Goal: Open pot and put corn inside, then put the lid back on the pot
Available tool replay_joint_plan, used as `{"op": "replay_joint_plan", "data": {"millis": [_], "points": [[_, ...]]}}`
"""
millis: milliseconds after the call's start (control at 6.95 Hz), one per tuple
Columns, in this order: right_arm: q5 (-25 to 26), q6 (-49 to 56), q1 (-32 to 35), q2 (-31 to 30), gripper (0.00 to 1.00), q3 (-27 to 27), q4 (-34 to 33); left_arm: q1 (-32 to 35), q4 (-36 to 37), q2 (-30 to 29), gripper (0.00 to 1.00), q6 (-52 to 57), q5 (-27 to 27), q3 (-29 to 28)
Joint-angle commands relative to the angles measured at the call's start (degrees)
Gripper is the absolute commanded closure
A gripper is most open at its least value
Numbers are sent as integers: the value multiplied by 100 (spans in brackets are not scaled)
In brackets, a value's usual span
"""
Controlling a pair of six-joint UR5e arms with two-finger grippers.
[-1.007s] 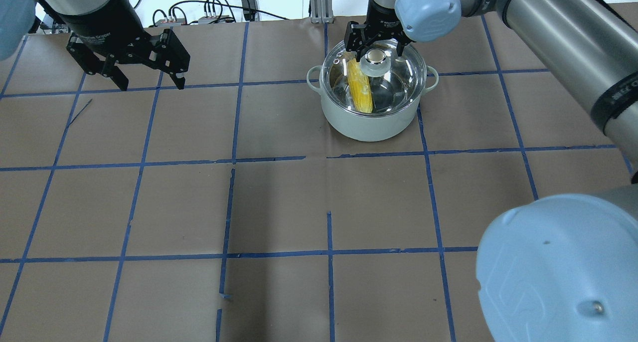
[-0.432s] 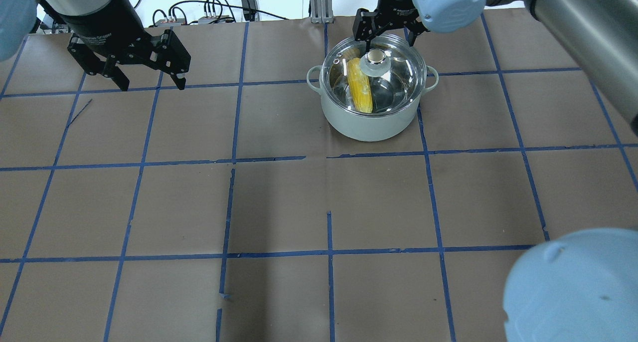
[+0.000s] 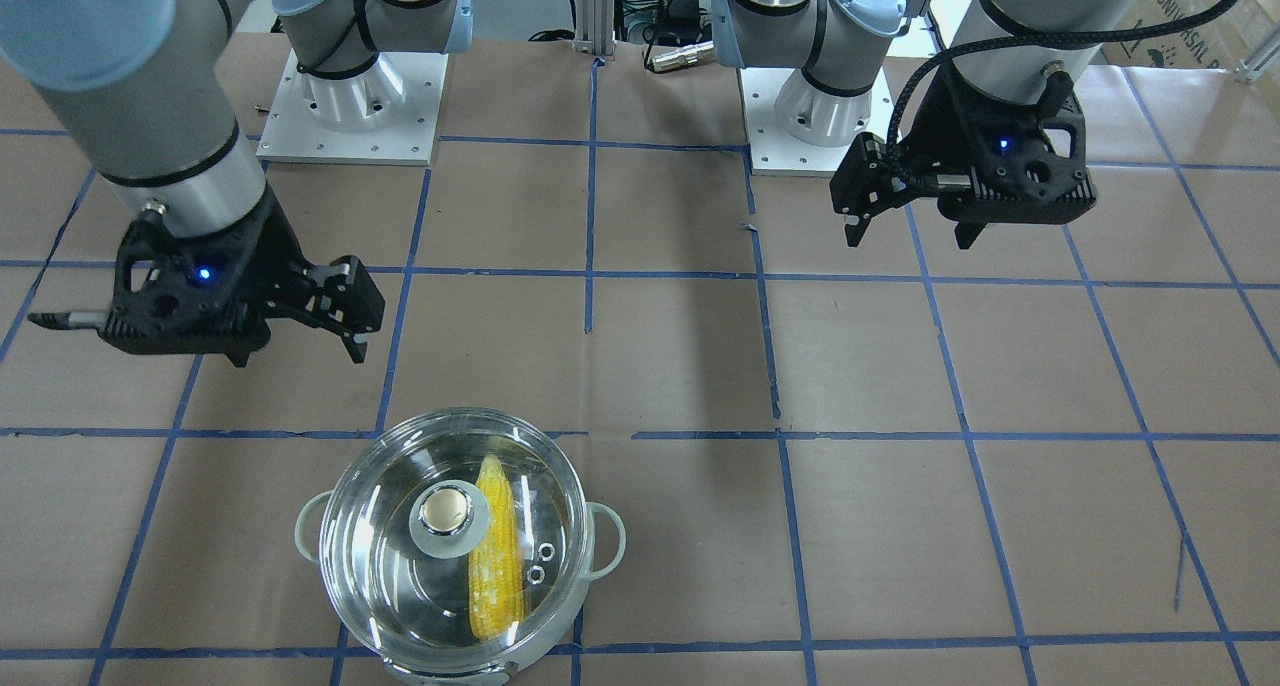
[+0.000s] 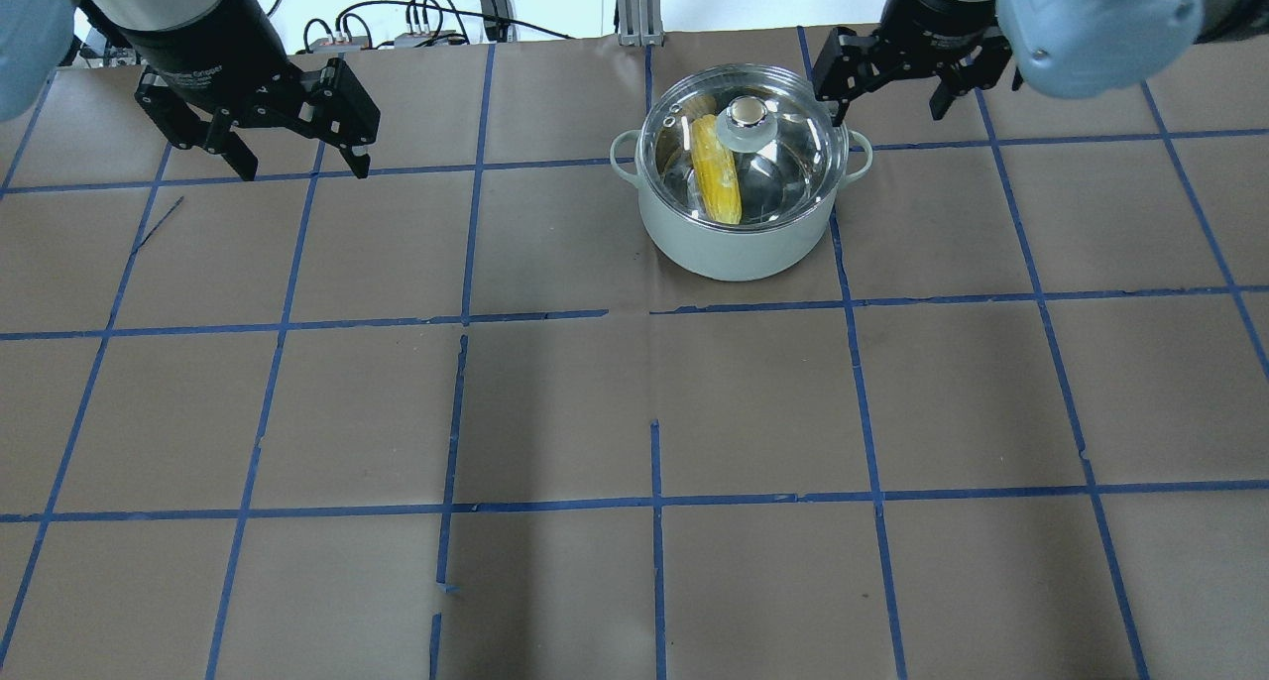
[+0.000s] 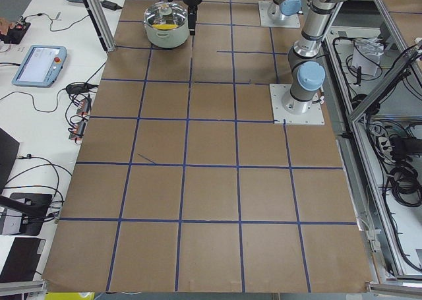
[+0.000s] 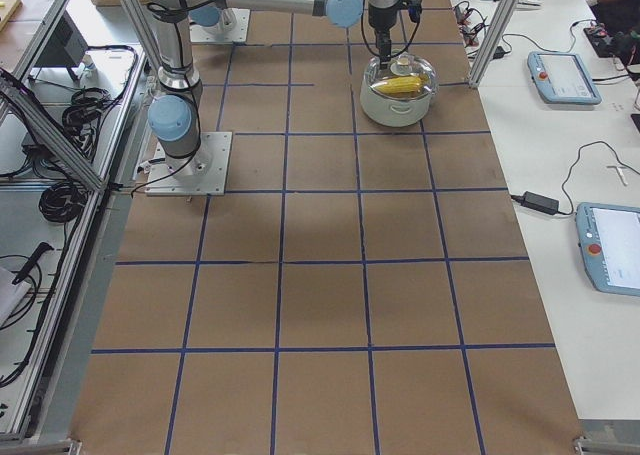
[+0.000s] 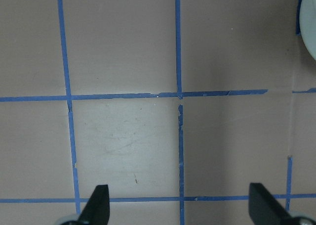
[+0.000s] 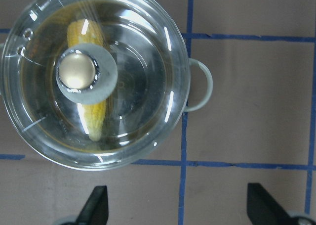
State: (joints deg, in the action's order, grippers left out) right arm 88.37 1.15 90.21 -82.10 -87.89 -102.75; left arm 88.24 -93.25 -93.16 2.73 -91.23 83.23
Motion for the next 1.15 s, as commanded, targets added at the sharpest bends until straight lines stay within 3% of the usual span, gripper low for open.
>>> {"op": "replay_joint_plan", "data": {"millis": [0,432,719,1007], "points": [[-31,8,-135,-884,0,-798,36,0,0,0,0,0,0,0],[-47,-10,-74,-922,0,-696,403,9,0,-9,0,-9,0,0],[-4,-18,-91,-869,0,-266,2418,9,9,-9,0,-9,0,0],[-65,-18,-118,-790,0,-88,1763,17,9,-9,0,-18,0,9]]}}
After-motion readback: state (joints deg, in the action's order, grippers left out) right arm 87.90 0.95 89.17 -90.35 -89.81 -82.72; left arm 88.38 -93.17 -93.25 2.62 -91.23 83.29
